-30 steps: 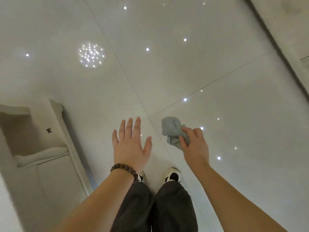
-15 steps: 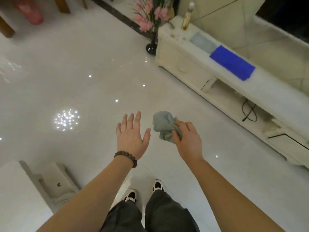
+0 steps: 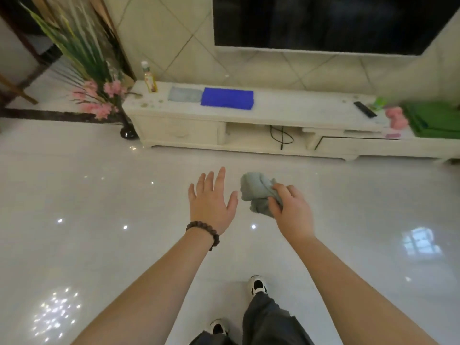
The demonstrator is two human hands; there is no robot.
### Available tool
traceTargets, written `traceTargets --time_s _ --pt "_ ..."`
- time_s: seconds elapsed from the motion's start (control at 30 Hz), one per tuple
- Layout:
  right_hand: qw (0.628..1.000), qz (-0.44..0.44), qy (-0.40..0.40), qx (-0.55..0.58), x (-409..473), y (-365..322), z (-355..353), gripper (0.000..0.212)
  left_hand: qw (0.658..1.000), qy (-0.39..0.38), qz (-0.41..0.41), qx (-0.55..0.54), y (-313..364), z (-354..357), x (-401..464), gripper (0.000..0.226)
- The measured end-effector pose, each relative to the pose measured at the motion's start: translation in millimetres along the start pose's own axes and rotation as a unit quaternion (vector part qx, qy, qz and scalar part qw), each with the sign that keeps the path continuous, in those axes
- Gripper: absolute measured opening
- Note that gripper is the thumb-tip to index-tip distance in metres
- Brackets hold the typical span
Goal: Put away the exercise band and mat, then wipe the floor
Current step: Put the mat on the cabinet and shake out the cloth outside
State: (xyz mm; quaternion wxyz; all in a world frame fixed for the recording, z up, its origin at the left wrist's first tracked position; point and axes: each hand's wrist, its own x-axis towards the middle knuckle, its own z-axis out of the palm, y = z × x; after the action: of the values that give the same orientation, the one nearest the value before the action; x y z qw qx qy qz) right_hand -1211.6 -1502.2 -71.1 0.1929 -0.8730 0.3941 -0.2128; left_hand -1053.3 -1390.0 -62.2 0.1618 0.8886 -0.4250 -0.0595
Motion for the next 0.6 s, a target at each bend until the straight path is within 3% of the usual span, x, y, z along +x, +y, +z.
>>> traceTargets --time_s 0.23,0.43,0.6 --pt "0.973 0.177 0.136 -0.049 -59.5 98.3 -90.0 0.029 0.98 -0.068 0.188 -0.004 134.3 37.1 11.5 0.064" --pt "0.913 0.319 0.24 -0.081 -120.4 187.5 -169.1 0.026 0.94 -0.107 0.324 -0.024 278.8 78.5 -1.6 0.064" --pt "0.862 0.388 0.309 -0.104 -161.4 279.0 -240.1 0.026 0.893 -0.133 0.429 -0.032 426.6 122.9 -20.5 0.064"
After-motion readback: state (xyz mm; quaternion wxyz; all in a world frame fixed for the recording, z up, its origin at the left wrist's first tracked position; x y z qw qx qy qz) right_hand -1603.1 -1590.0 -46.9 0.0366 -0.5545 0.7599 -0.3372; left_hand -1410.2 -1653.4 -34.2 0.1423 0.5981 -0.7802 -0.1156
